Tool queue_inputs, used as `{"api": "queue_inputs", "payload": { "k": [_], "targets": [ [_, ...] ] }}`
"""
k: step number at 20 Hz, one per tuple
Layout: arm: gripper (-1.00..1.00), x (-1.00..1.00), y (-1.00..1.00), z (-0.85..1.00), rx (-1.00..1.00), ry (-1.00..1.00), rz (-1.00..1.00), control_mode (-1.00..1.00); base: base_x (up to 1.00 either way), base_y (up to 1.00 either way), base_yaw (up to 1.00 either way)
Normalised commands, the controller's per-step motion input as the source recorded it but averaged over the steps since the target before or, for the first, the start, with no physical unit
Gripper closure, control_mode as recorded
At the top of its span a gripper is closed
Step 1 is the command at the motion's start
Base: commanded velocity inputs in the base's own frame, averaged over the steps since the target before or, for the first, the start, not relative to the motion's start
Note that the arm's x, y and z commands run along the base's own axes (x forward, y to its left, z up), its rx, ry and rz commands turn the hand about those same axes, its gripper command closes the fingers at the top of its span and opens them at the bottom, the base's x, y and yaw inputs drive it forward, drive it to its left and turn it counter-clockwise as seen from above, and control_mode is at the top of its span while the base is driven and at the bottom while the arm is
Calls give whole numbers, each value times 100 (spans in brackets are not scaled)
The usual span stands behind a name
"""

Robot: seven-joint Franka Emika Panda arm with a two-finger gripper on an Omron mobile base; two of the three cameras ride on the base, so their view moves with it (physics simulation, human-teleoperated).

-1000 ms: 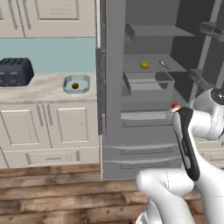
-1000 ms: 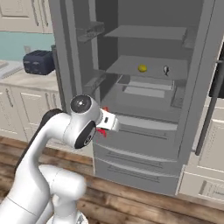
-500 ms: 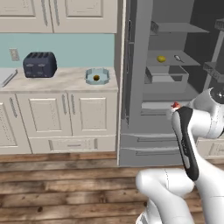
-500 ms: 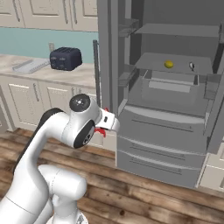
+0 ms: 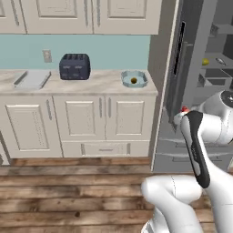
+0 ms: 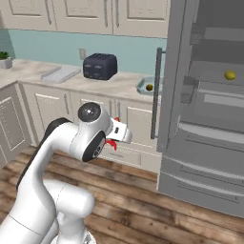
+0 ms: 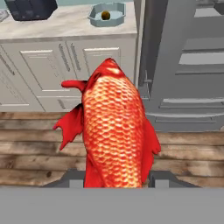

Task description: Place one lemon and one fish in each tupperware on the nearby counter, to pack two identical lunches.

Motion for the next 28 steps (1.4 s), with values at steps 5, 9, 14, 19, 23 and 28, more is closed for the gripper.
{"api": "queue_inputs", "payload": {
  "k": [5, 9, 14, 19, 23, 28],
  "targets": [
    [100, 0, 0, 0, 0, 0, 0, 100, 95, 51, -7],
    [100, 0, 0, 0, 0, 0, 0, 100, 100, 0, -22],
    [100, 0, 0, 0, 0, 0, 0, 100, 100, 9, -16],
    [100, 0, 0, 0, 0, 0, 0, 100, 100, 35, -2],
    [100, 0, 0, 0, 0, 0, 0, 100, 100, 31, -1],
    [100, 0, 0, 0, 0, 0, 0, 100, 100, 0, -10]
  ]
}}
